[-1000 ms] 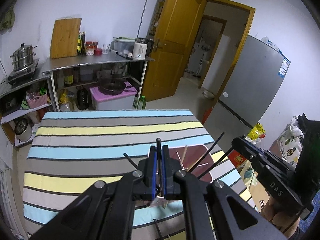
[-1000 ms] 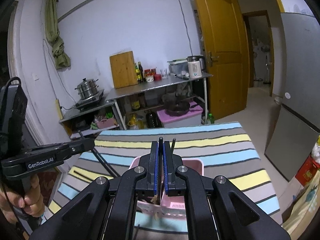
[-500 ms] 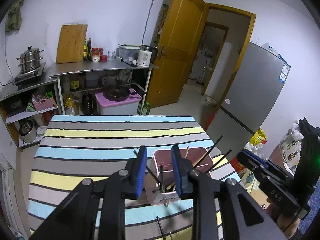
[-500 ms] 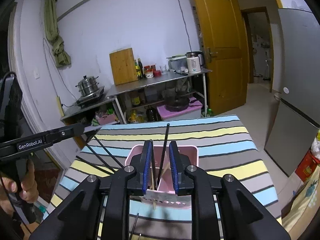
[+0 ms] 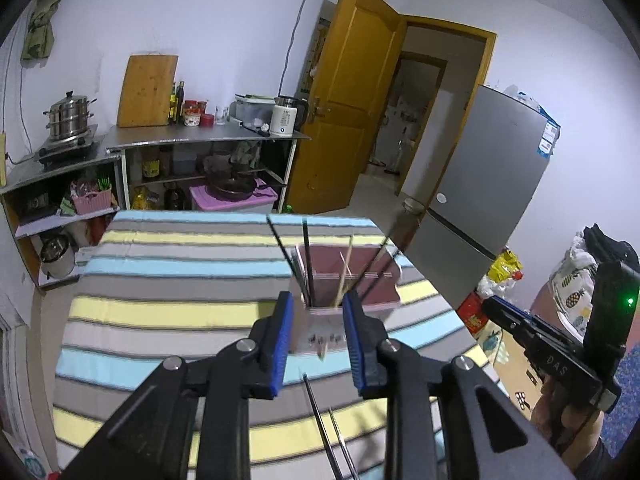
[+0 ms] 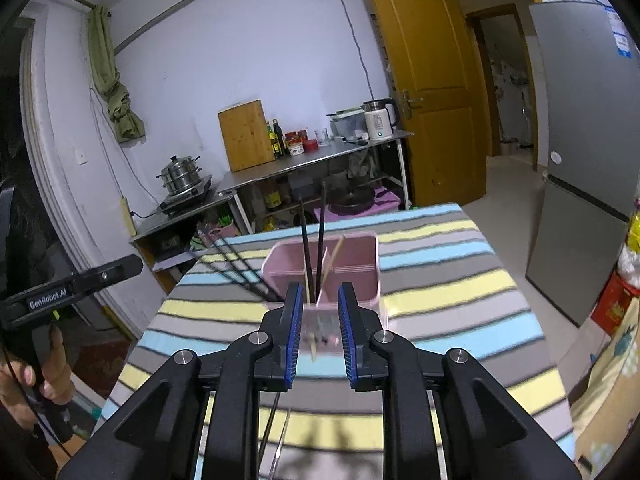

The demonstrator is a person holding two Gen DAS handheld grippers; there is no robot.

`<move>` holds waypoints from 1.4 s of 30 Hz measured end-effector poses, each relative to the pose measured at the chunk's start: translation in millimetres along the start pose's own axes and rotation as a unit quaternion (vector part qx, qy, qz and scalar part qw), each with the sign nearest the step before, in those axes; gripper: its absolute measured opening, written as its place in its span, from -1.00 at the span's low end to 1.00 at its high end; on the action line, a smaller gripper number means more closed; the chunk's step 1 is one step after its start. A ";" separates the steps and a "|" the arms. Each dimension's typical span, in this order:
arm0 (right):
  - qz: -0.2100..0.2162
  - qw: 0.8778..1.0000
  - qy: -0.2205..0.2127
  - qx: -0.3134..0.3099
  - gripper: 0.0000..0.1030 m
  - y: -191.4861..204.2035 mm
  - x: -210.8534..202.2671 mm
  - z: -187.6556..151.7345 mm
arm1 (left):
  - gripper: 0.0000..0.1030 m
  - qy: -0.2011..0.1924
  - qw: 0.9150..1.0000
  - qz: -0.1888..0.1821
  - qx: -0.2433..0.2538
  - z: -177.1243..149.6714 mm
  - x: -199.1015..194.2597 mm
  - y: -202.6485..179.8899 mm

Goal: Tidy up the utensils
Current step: 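Move both open grippers back to the last black and silver chopsticks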

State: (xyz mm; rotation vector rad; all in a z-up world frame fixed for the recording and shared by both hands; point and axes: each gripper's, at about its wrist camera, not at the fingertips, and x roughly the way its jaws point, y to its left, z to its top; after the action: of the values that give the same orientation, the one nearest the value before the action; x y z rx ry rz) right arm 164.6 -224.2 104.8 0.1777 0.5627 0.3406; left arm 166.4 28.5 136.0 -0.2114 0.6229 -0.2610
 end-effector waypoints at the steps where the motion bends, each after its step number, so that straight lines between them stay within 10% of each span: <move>1: 0.000 1.000 0.002 0.000 -0.64 0.6 -2.5 -4.9 | -0.48 0.001 1.000 -0.001 -0.003 -5.7 -2.4 1.3; 22: 0.016 0.997 0.071 0.009 -0.64 10.1 -8.6 -96.1 | -0.48 0.059 0.998 0.018 -0.018 -128.3 -9.9 6.7; 42: 0.020 0.991 0.131 0.006 -0.64 21.4 44.0 -123.2 | -0.48 0.082 0.996 0.011 -0.033 -149.4 17.0 17.7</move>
State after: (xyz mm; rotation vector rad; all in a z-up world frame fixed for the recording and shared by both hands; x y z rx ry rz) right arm 126.0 -179.4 -13.9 0.1579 0.8211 0.4031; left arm 93.4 22.7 3.5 -0.2479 0.7967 -0.2389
